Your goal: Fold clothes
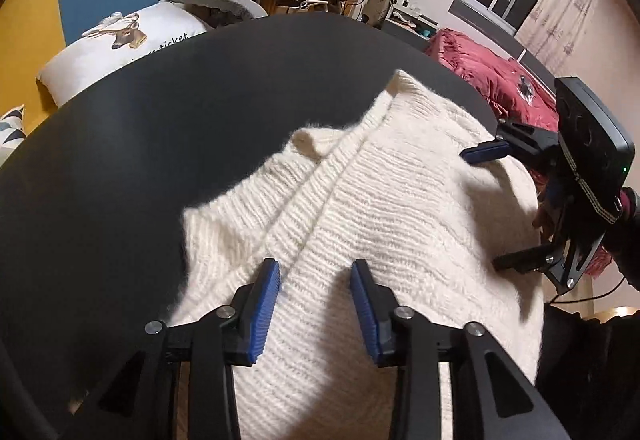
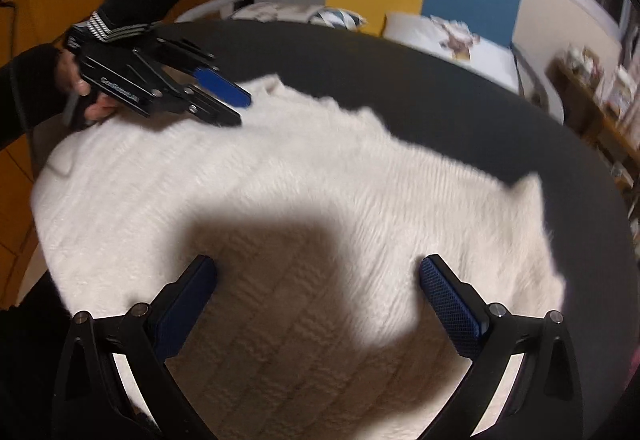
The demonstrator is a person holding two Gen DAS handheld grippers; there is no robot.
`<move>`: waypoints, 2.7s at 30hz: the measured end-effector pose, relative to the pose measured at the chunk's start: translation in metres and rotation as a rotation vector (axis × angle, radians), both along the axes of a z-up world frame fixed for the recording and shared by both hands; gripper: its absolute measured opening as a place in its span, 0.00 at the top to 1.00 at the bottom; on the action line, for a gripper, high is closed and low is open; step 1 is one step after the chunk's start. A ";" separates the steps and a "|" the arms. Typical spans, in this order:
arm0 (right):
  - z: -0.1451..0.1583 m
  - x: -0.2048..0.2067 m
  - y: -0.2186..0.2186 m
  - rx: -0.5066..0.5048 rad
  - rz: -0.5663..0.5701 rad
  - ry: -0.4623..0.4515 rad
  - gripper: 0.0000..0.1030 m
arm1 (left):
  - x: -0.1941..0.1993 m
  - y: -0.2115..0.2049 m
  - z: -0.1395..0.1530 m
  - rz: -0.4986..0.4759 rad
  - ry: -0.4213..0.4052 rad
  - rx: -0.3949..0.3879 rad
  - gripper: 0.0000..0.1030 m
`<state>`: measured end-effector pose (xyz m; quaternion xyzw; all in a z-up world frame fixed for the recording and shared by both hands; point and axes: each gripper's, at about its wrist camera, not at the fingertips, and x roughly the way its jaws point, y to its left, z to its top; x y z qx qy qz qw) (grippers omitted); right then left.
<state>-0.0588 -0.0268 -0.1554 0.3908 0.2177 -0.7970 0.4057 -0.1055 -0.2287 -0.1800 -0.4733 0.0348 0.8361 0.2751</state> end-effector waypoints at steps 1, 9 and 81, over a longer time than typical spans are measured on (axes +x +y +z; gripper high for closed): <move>0.000 0.000 0.000 0.000 -0.004 0.002 0.00 | 0.002 0.001 -0.001 0.004 0.006 -0.006 0.87; 0.003 -0.004 -0.003 0.003 -0.034 0.014 0.00 | 0.011 -0.010 0.028 0.158 0.159 0.066 0.96; -0.045 -0.048 0.066 -0.032 -0.299 -0.127 0.00 | -0.112 0.162 -0.003 -0.004 0.107 -0.068 0.96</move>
